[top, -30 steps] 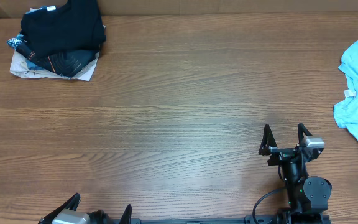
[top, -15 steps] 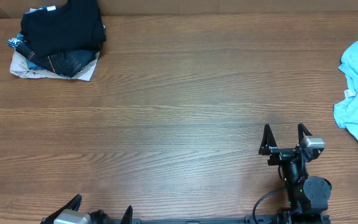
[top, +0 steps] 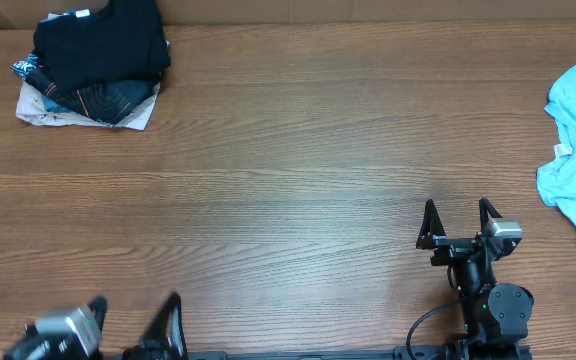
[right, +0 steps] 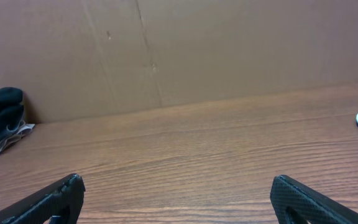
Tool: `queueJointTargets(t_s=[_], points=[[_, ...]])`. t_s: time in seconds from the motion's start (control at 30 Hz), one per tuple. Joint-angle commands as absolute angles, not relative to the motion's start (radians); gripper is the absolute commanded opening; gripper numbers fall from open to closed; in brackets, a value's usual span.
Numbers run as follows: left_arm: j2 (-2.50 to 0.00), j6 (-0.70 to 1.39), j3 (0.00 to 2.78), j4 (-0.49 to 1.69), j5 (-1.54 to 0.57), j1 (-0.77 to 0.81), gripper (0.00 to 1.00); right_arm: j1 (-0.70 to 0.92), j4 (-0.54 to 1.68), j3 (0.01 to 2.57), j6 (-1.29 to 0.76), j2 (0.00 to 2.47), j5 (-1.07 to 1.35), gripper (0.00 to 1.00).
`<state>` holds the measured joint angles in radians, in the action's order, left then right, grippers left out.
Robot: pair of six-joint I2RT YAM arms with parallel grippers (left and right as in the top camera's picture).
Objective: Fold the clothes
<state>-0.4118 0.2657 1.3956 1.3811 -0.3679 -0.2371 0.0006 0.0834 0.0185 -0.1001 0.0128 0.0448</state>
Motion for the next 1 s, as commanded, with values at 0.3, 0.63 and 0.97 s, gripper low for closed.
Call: queueJointTargets(t_s=[0.3,0.63,0.97], points=[[-0.137,0.326,0.663,0.724,-0.245,-0.047,1.0,-0.002,0.081,0.008,-0.093,0.003,0.038,1.0],[-0.049,0.376,0.274,0.291,-0.119,0.007,1.0,-0.002,0.081,0.008,-0.093,0.003,0.038,1.0],[-0.003,0.282,0.086,0.081,-0.09,0.01,1.0,-0.002,0.081,0.008,-0.093,0.003,0.038,1.0]])
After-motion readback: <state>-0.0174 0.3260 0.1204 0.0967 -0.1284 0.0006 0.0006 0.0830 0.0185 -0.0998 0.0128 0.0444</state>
